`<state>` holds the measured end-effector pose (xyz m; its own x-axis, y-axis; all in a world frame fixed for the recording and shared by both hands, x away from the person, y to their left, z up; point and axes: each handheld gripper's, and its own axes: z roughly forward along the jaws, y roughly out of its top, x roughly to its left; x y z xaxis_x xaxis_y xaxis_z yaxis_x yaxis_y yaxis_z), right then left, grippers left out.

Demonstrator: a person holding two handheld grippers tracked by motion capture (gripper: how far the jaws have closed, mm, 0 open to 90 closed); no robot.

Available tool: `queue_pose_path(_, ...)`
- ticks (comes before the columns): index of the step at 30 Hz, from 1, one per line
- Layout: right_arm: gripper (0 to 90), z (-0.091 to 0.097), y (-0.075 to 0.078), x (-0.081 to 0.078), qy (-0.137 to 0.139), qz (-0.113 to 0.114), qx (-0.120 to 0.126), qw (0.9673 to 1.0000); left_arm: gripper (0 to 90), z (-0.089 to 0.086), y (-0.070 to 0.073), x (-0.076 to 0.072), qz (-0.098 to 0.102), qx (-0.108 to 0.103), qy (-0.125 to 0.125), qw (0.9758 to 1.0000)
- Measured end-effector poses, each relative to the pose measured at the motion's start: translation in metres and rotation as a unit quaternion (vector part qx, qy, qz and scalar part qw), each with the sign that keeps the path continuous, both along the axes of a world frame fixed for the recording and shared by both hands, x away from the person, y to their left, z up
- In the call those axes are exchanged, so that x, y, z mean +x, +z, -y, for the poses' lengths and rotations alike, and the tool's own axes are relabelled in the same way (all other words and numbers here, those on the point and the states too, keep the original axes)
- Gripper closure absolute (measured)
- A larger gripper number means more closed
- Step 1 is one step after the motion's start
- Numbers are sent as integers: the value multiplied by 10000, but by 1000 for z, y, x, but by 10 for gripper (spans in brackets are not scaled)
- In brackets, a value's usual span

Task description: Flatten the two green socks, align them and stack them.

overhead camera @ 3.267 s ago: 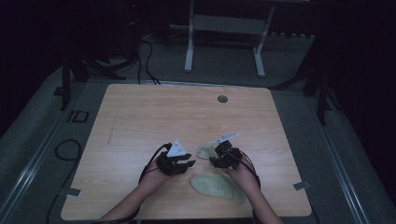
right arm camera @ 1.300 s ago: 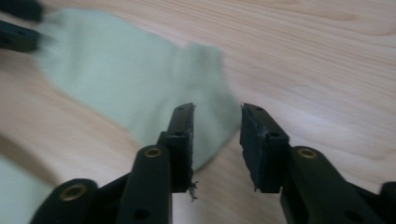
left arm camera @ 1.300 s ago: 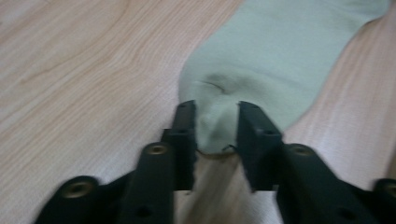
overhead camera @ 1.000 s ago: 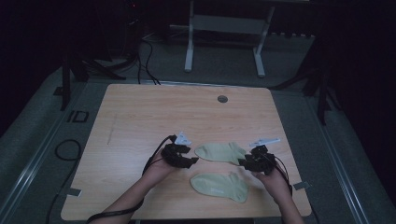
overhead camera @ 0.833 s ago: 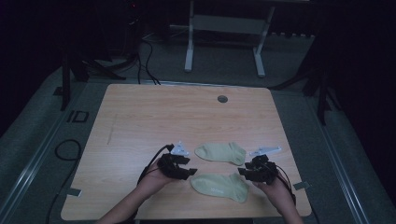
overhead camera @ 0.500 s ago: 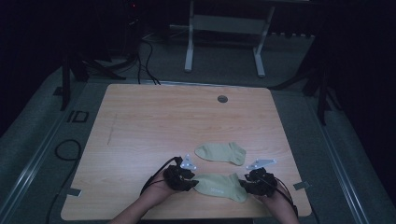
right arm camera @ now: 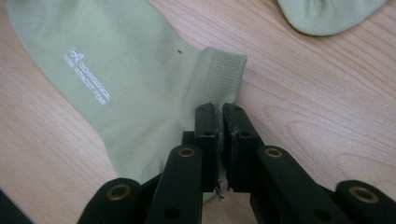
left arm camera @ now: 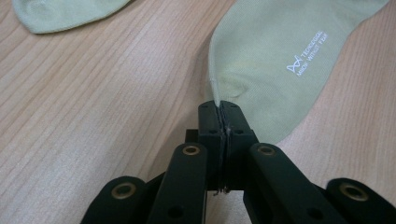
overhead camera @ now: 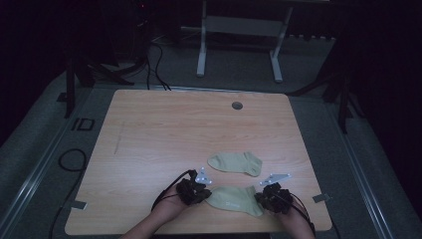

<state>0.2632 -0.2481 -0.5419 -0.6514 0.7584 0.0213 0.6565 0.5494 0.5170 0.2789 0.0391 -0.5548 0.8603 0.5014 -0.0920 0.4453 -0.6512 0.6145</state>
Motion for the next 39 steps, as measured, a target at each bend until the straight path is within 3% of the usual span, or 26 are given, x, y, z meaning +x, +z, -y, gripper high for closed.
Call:
queue_pose_path(4,857,5,14,-1,-69,95,312,9994,887,-4,9,0,-22,-199,-15,9998)
queue_pose_path(10,858,10,42,9,-130,406,565,9975,887,-11,32,7,135,-440,69,9989)
queue_pose_path(14,858,11,51,18,-177,475,655,9966,888,-13,45,18,204,-479,199,9984)
queue_pose_path(23,857,13,72,64,-333,594,608,9958,888,-9,62,54,252,-327,365,9985)
queue_pose_path(29,857,14,64,94,-436,389,601,9965,888,-8,58,80,193,-80,483,9986)
queue_pose_path(33,857,12,48,110,-567,186,574,9966,887,-7,44,97,-31,63,537,9985)
queue_pose_path(37,855,8,33,120,-641,41,505,9967,887,-6,29,109,-154,61,645,9978)
queue_pose_path(39,855,9,28,124,-708,-31,560,9959,886,-9,22,116,-281,8,583,9979)
